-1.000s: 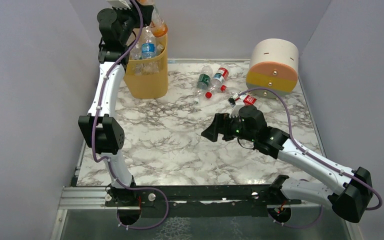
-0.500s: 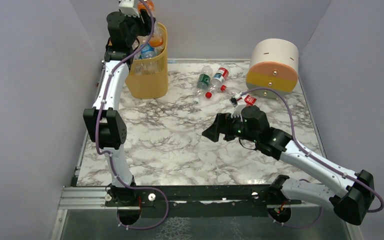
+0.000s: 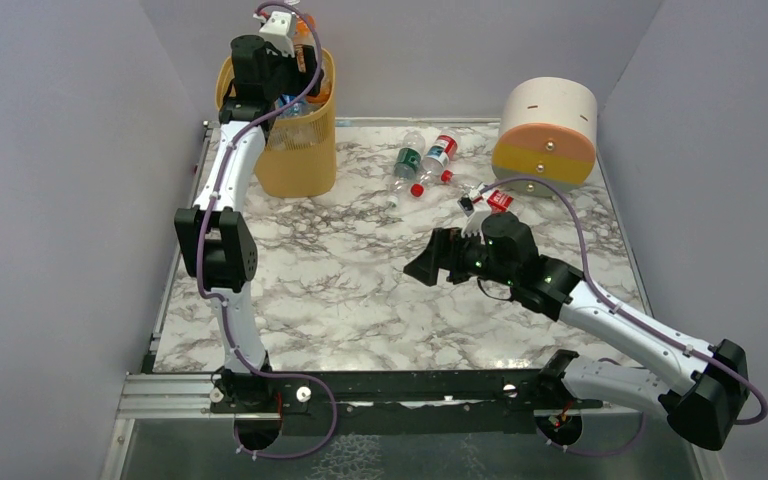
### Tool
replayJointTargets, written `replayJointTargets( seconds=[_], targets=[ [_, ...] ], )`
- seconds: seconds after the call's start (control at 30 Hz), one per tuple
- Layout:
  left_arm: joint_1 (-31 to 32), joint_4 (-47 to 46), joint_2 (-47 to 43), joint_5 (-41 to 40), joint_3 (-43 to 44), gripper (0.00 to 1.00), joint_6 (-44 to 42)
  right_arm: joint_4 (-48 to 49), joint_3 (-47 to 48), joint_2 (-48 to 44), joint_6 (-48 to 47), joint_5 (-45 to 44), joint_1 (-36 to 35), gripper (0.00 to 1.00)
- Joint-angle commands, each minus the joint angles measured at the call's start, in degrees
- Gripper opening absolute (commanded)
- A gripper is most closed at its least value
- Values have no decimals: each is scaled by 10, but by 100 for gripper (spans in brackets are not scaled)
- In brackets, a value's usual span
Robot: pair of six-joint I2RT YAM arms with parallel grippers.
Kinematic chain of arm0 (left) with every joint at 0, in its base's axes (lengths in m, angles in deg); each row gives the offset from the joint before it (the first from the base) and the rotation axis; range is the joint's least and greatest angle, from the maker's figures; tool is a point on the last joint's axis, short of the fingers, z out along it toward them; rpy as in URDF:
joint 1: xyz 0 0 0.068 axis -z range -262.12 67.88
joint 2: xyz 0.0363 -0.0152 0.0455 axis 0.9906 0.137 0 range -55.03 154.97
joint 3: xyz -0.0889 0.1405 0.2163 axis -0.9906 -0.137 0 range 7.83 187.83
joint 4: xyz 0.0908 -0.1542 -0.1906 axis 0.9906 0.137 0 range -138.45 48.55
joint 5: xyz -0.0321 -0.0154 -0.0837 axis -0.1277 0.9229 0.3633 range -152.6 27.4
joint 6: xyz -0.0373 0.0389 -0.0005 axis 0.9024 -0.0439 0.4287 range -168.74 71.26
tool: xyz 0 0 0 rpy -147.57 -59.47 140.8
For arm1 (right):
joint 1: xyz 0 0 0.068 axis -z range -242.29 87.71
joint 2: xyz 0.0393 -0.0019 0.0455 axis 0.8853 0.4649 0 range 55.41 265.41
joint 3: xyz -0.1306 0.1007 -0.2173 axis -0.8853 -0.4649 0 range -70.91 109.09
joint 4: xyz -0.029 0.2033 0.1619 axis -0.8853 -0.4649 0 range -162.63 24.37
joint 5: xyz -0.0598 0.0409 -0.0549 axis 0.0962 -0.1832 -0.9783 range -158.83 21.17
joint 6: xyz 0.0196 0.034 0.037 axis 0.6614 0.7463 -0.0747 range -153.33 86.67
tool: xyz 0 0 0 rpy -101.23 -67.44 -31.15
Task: Put the plastic bottles in the bin
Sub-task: Place the plastic bottle in the trash bin.
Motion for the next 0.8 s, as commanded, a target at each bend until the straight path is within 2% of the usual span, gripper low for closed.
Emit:
replayJointTargets(
  seconds=[0.0, 0.23, 0.6, 0.77],
  targets=[
    [-4, 36, 9, -5, 14, 84, -11, 16, -8, -1, 5, 10, -3, 100],
    [-4, 30, -13, -10, 11, 95, 6, 17, -13, -3, 6, 10, -3, 100],
    [-7, 49, -43, -34, 12, 98, 12, 18, -13, -6, 4, 8, -3, 99],
    [-9, 58, -77, -58, 3, 99, 39, -11, 21, 17, -12, -29, -3, 100]
  ],
)
